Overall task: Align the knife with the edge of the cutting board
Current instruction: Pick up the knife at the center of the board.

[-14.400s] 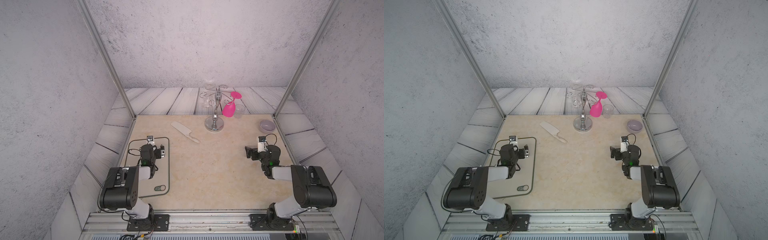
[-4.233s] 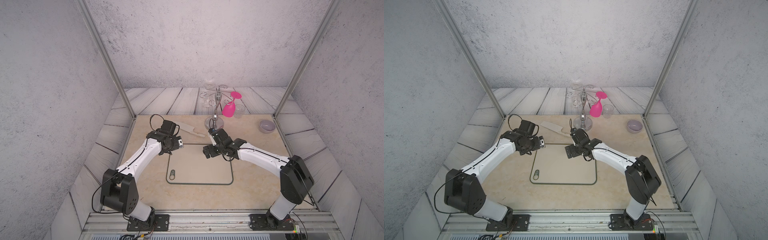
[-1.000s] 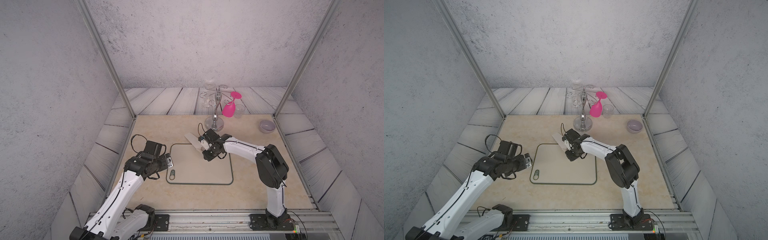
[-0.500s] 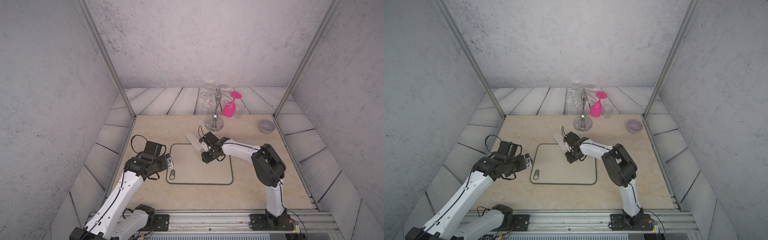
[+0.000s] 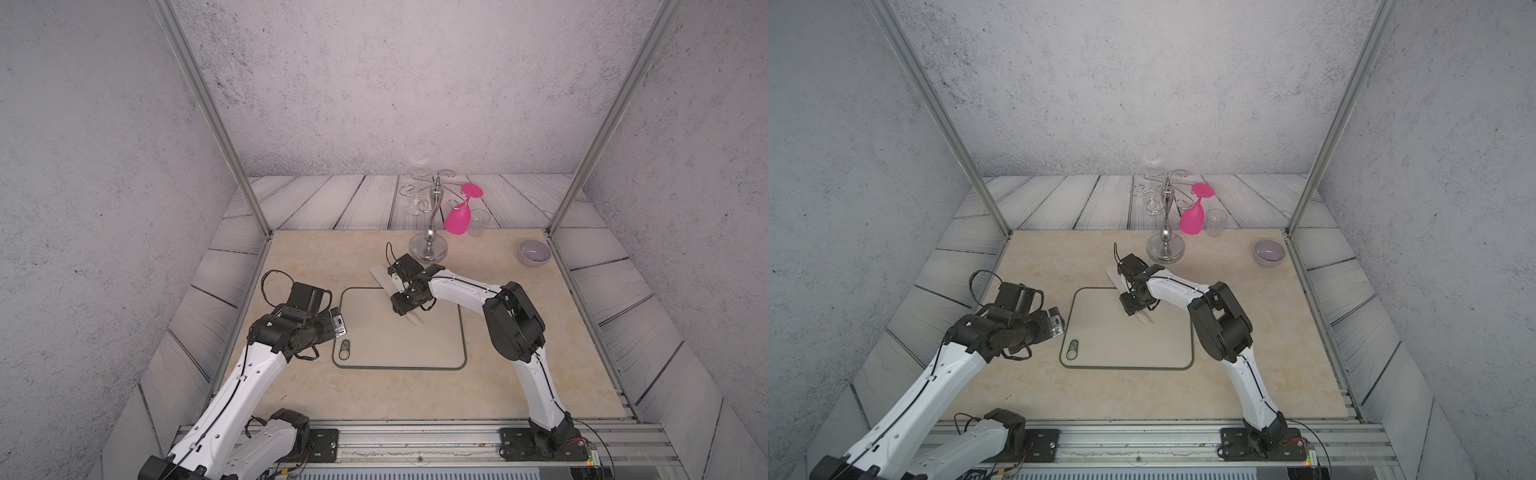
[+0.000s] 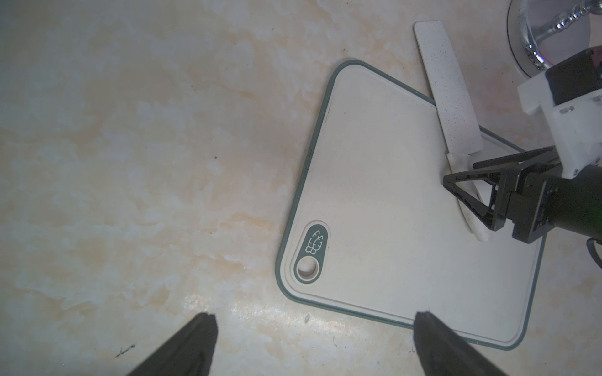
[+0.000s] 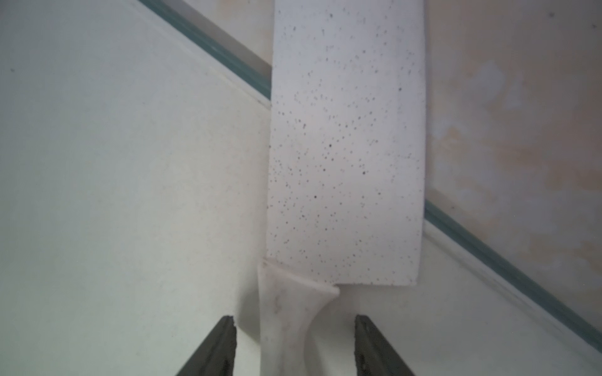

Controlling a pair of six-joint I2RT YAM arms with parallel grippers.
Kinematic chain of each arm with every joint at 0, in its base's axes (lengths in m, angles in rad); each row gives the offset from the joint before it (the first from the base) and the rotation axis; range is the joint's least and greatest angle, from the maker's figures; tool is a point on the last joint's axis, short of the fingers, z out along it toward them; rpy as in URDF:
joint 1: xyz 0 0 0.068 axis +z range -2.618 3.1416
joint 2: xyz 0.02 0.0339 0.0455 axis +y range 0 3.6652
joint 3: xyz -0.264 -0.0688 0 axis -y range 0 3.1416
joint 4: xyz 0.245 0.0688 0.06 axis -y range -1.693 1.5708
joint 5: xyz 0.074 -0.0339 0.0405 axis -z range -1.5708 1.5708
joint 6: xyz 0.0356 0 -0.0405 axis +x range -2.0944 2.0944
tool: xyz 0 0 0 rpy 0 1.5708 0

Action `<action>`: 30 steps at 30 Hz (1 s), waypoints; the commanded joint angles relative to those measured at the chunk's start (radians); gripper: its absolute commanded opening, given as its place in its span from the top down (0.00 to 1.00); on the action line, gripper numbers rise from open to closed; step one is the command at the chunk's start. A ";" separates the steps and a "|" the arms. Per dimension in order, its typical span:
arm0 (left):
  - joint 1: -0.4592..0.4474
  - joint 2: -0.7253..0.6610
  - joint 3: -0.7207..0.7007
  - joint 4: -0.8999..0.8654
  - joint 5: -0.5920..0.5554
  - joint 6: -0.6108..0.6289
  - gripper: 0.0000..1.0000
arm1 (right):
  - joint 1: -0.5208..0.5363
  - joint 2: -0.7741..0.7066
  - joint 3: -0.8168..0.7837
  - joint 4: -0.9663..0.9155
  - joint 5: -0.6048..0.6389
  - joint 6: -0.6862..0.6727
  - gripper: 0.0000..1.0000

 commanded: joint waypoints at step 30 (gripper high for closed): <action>0.007 0.003 0.000 -0.020 -0.027 0.021 0.00 | 0.003 -0.034 0.022 -0.045 0.027 0.062 0.88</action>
